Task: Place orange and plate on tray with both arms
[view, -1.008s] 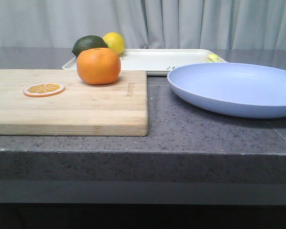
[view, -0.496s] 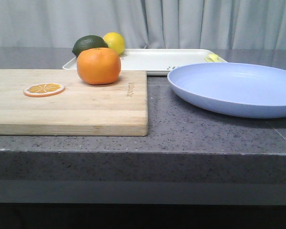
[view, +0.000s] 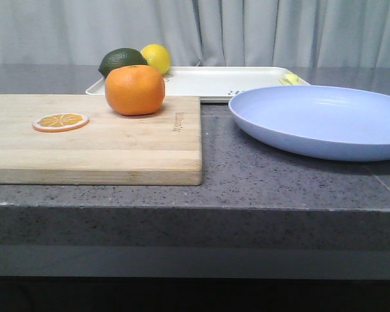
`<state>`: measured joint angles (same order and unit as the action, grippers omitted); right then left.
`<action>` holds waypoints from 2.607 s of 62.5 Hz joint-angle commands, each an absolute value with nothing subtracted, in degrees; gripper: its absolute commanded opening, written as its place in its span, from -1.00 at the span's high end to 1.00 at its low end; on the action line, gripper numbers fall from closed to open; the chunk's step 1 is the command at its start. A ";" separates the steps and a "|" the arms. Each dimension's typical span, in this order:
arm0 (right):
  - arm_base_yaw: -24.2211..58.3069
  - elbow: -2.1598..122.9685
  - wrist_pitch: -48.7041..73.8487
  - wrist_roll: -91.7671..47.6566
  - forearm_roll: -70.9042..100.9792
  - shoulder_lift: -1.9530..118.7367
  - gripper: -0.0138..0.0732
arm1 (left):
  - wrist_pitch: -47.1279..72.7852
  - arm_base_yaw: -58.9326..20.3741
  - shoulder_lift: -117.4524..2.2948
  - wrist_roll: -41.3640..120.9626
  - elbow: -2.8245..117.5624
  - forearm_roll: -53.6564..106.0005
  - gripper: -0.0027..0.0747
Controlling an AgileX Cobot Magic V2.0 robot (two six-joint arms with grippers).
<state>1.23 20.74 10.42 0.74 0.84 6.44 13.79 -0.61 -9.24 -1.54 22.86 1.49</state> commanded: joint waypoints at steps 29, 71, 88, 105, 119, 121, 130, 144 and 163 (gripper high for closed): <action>0.99 34.73 21.39 0.34 -1.00 31.63 0.95 | 26.02 -1.08 -26.47 -2.08 35.09 5.54 0.98; 0.99 34.73 27.05 0.34 -1.43 37.79 -0.26 | 25.11 -1.08 -26.47 -2.08 35.09 5.54 -0.10; 0.99 34.73 27.46 0.34 -1.43 37.79 -0.50 | 25.11 -1.41 -27.01 -1.18 35.25 5.95 -0.64; 0.99 34.73 29.17 0.34 -1.43 37.79 -0.50 | 25.59 -11.64 -35.01 0.00 40.41 6.97 -0.64; 0.99 34.73 29.50 0.34 -1.43 37.79 -0.50 | 25.18 -20.77 -45.46 0.00 46.40 6.97 -0.64; 0.99 34.73 29.62 0.34 -1.43 37.79 -0.50 | 25.05 -21.79 -46.86 0.00 47.19 6.97 -0.64; 0.99 34.73 29.62 0.34 -1.43 37.79 -0.50 | 24.72 -26.47 -54.86 0.00 51.65 6.37 -0.64; 0.99 34.73 29.62 0.34 -1.43 37.79 -0.50 | 24.72 -30.48 -67.08 0.00 58.92 5.64 -0.64; 0.99 34.73 29.74 0.34 -1.43 37.79 -0.50 | 25.15 -31.40 -82.23 0.00 69.10 0.53 -0.64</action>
